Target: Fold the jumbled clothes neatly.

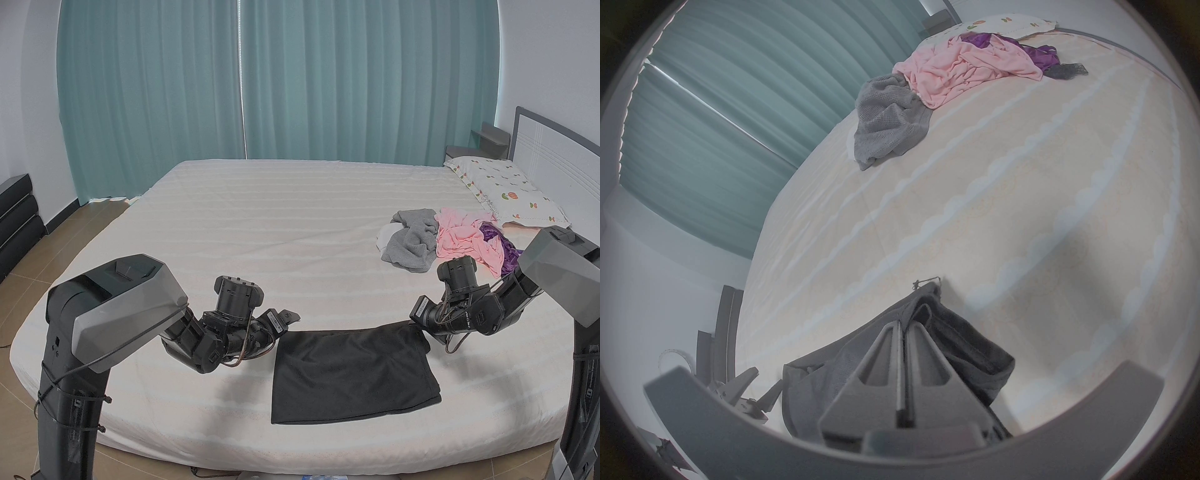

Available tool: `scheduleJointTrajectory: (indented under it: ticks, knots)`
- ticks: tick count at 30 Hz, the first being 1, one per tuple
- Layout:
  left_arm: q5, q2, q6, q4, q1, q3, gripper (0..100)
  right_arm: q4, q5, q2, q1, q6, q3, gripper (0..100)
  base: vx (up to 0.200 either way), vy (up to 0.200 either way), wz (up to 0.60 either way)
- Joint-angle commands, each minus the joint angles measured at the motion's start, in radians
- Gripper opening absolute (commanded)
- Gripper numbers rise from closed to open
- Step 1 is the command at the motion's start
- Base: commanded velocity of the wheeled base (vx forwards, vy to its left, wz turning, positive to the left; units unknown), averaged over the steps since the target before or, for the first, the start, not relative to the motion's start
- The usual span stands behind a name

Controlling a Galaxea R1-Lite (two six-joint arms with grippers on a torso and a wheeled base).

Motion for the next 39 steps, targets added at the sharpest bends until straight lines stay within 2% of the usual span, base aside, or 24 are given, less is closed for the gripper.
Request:
scheduleJointTrajectory:
  ticks: [1,11,12,13,19,25,39]
  knots:
    - [0.000,0.006,0.000,0.007,-0.008,-0.019,100,-0.001,0.001,-0.033,-0.021,0.003,0.023,0,0.000,0.000,0.00]
    - [0.020,0.048,0.003,0.011,-0.044,-0.085,100,-0.007,0.003,-0.040,-0.034,0.006,0.053,0,0.000,0.000,0.00]
    - [0.023,0.048,0.003,0.046,-0.053,-0.090,100,-0.024,0.003,-0.037,-0.034,0.008,0.053,0,0.000,0.000,0.00]
    - [0.023,0.048,0.003,0.053,-0.053,-0.091,0,-0.025,0.003,-0.037,-0.034,0.008,0.053,0,0.000,0.000,0.00]
    - [0.040,0.048,0.006,0.056,-0.051,-0.090,0,-0.028,0.004,-0.034,-0.038,0.009,0.053,0,0.000,0.000,0.00]
    - [0.149,0.045,0.001,0.046,-0.039,-0.085,0,-0.028,0.004,-0.033,-0.038,0.009,0.056,0,0.000,0.000,0.00]
    - [0.167,0.029,0.001,0.045,-0.024,-0.038,0,-0.085,0.009,0.067,-0.041,0.006,0.003,0,0.000,0.000,0.00]
